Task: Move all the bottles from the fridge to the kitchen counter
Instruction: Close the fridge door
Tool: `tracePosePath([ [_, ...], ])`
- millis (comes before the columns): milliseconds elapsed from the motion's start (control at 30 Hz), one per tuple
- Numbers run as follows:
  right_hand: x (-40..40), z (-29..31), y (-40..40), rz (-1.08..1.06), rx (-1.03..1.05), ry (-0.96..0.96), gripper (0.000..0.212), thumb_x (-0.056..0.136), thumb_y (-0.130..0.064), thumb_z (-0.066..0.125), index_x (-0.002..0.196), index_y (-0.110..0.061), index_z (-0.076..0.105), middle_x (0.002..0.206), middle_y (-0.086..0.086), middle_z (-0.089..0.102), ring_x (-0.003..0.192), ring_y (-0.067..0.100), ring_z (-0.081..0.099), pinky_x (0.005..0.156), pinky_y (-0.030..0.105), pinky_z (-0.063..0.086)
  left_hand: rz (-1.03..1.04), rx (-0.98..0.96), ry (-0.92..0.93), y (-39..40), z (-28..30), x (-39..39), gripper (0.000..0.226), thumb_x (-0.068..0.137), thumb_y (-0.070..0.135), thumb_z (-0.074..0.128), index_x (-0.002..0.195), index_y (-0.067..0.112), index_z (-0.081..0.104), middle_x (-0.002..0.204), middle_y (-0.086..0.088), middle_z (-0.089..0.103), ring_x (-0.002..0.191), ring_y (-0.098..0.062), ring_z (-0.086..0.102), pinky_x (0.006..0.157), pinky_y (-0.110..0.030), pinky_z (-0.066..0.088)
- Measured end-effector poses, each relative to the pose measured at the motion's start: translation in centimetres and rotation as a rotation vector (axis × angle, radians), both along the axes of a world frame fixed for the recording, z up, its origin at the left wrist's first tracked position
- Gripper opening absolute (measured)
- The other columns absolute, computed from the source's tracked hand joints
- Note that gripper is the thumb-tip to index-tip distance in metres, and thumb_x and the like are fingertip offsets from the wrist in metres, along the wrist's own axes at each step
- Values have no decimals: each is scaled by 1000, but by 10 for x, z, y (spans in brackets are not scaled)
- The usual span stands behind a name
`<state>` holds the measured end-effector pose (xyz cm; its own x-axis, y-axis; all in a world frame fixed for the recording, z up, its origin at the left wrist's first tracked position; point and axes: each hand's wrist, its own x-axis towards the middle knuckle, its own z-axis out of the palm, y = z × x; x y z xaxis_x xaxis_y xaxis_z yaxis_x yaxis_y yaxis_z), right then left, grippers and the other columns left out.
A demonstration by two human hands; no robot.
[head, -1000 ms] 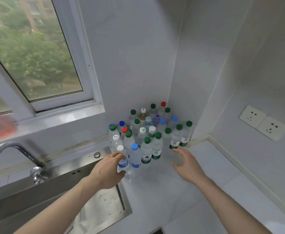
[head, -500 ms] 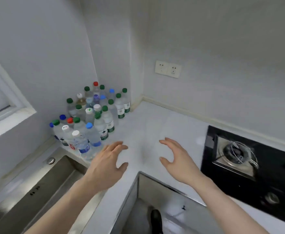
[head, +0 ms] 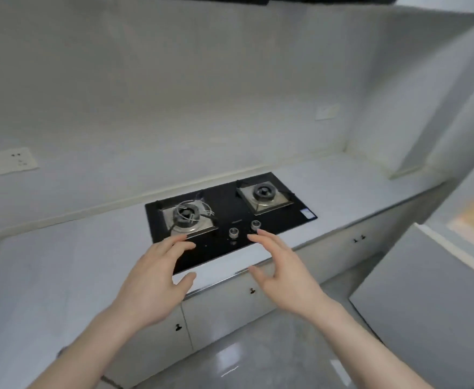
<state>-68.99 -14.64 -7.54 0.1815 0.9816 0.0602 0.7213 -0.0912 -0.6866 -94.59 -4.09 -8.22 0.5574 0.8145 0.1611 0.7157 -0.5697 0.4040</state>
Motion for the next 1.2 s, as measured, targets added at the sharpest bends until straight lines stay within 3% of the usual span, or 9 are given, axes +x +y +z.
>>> tracePosePath([
  [67,40,6,-40,-95,4,-21,61,95,-28,66,150,-40,42,161,-22,28,146,-3,31,110,6,19,-86,9,-6,-15,5,50,54,92,42,66,142,40,48,156,24,34,143,-6,34,117,-29,32],
  [167,102,13,-109,-247,10,-37,61,95,-28,67,150,-39,43,160,-21,30,143,0,36,113,7,24,-222,27,-13,-46,8,130,53,91,44,66,141,39,49,155,23,35,144,-5,34,119,-29,31],
  [233,150,14,-165,-345,13,-68,59,95,-29,66,149,-38,44,159,-19,32,144,-1,32,109,-1,13,-316,40,-26,-80,9,193,53,91,44,66,141,39,49,155,23,35,144,-6,34,118,-28,31],
  [400,233,16,-270,-507,8,-115,58,97,-35,64,150,-38,41,162,-20,29,149,2,28,116,14,17,-472,36,-46,-154,8,302,53,89,44,68,138,39,50,154,20,38,141,-6,37,115,-27,32],
  [533,286,17,-354,-641,-14,-101,59,99,-35,61,153,-41,36,165,-19,24,152,2,21,118,17,15,-620,33,-50,-211,9,385,53,88,44,70,137,39,50,153,17,40,141,-10,40,115,-31,35],
  [667,328,13,-417,-776,-27,-106,60,97,-37,63,152,-41,38,163,-20,26,150,3,26,117,16,17,-745,34,-54,-255,13,455,51,89,44,69,137,38,51,153,17,40,140,-9,40,113,-30,35],
  [867,389,5,-481,-984,-39,-104,60,94,-33,66,150,-39,43,160,-20,32,149,2,30,120,21,23,-913,22,-52,-290,10,553,52,90,43,69,138,38,50,155,18,38,141,-9,38,113,-30,35],
  [1033,439,3,-511,-1131,-100,-118,57,95,-31,67,148,-33,46,154,-16,41,142,9,40,112,24,34,-983,17,-47,-304,3,616,55,90,45,66,142,37,48,157,18,35,141,-11,39,113,-31,36],
  [1200,496,-24,-536,-1217,-239,-73,57,94,-28,68,147,-25,48,152,-8,46,142,16,43,113,28,33,-1002,13,16,-311,-7,657,57,91,47,63,144,35,47,158,15,35,144,-11,36,117,-31,33],
])
